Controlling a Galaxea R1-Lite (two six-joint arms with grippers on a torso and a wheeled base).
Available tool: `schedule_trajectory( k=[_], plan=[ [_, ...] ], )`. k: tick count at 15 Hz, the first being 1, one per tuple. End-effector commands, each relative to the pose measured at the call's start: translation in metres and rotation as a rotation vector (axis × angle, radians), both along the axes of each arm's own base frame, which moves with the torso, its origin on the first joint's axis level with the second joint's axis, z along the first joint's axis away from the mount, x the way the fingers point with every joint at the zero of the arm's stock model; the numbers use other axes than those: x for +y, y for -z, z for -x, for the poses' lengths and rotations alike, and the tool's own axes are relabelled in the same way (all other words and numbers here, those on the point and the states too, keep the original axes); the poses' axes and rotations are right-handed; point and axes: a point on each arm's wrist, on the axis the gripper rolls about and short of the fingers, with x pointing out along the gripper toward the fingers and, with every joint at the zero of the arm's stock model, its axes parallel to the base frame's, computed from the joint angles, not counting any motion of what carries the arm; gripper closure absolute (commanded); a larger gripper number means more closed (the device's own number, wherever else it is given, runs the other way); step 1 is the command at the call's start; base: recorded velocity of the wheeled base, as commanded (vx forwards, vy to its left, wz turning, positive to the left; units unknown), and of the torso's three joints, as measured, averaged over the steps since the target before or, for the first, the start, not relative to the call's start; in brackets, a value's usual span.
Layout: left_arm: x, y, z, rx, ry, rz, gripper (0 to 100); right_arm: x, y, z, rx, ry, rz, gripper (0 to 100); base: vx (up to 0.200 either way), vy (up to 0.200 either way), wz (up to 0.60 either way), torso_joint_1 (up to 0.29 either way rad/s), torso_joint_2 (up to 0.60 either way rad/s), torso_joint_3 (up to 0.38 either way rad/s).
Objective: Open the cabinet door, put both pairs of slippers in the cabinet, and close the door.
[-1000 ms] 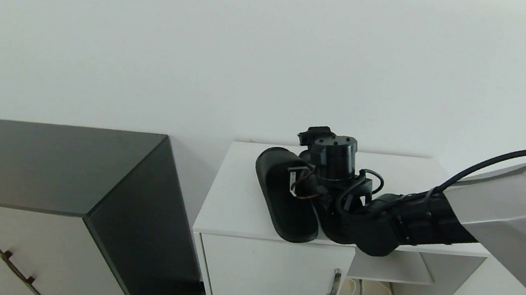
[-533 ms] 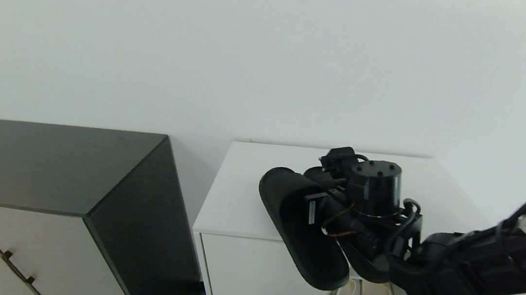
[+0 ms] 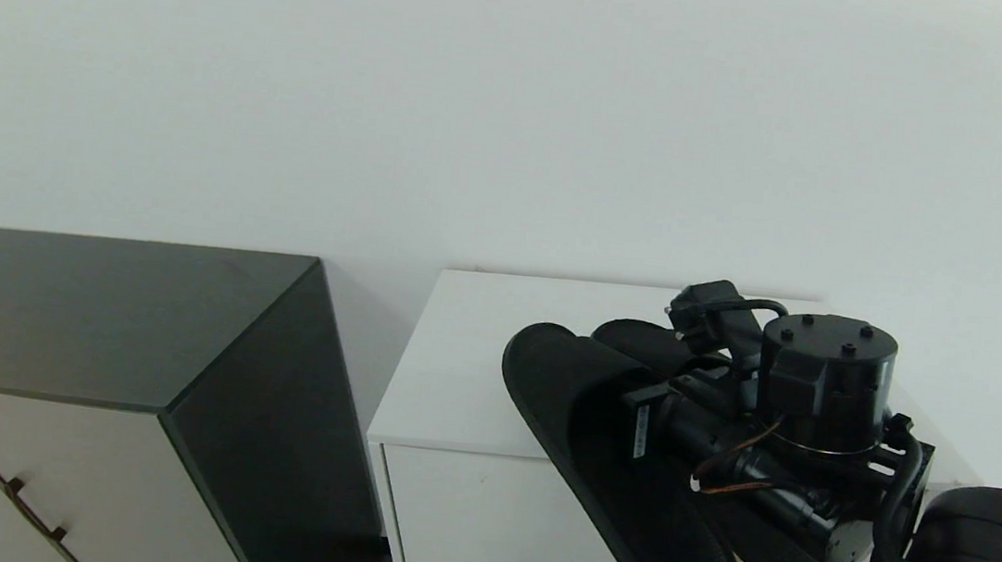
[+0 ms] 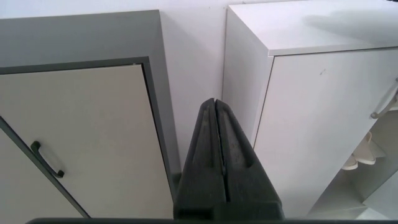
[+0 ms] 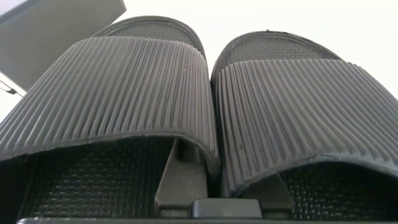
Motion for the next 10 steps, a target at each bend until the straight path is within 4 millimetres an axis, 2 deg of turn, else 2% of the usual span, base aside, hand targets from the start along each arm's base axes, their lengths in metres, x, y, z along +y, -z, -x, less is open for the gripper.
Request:
schedule_trajectory(
  k=[1,2,10],
  plan=[
    [0.0,0.0,0.0,0.0,0.0,0.0,100,-0.0001,0.0009,0.0003,0.0,0.002,0.003,100,0.0,0.0,0.0,0.0,0.0,0.0],
    [0.0,0.0,0.0,0.0,0.0,0.0,100,0.0006,0.0021,0.0004,0.003,-0.003,0.004,100,0.0,0.0,0.0,0.0,0.0,0.0],
    [0.0,0.0,-0.0001,0.002,0.0,0.0,100,0.0002,0.0034,0.0001,0.007,-0.002,0.006,100,-0.2,0.0,0.0,0.004,0.0,0.002]
  ],
)
